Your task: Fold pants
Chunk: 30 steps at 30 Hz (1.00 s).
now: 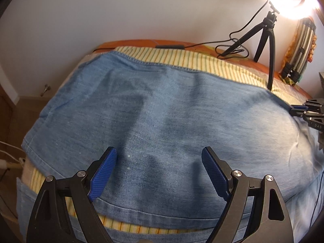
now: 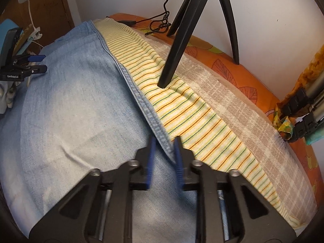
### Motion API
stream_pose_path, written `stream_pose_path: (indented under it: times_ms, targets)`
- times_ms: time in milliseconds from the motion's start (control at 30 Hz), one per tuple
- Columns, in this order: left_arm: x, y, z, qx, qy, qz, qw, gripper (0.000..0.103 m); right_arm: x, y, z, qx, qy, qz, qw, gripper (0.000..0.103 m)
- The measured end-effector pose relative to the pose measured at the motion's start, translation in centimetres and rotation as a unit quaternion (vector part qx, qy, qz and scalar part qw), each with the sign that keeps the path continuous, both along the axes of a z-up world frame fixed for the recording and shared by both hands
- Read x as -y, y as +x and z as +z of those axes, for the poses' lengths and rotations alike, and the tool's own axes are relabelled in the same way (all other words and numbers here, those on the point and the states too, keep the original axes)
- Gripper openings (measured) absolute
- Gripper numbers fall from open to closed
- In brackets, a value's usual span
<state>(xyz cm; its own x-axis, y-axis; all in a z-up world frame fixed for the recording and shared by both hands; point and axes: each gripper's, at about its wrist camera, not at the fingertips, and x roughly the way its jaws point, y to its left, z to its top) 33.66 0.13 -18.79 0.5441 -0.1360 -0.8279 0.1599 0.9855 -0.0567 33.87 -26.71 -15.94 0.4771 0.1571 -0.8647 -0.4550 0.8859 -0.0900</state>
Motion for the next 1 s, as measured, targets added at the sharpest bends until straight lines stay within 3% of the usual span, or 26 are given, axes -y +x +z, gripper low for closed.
stream_pose_path:
  times_ms: [167, 467, 633, 767, 900, 1000]
  targets:
    - [-1.3, 0.3, 0.1, -0.013, -0.027, 0.024, 0.9993, 0.087, -0.6, -1.5, 1.9, 0.020, -0.004, -0.004, 1.000, 0.007]
    - [-3.6, 0.3, 3.3, -0.007, -0.075, 0.059, 0.9954, 0.087, -2.2, -8.8, 7.7, 0.065, 0.054, 0.019, 0.996, 0.007]
    - [-2.9, 0.6, 5.3, -0.001, -0.093, 0.059, 0.9939, 0.087, -4.2, -13.0, 7.1, 0.055, 0.055, 0.049, 0.996, 0.006]
    - [-0.7, 2.5, 6.0, -0.018, -0.107, 0.051, 0.9928, 0.087, -5.3, -14.8, 5.7, 0.038, 0.057, 0.063, 0.996, 0.007]
    - [1.9, 4.8, 5.2, -0.061, -0.118, 0.043, 0.9902, 0.087, -5.9, -15.4, 4.1, 0.025, 0.054, 0.074, 0.995, 0.007]
    - [3.2, 6.7, 3.6, -0.098, -0.125, 0.068, 0.9850, 0.087, -6.3, -15.9, 3.4, 0.022, 0.048, 0.080, 0.995, 0.007]
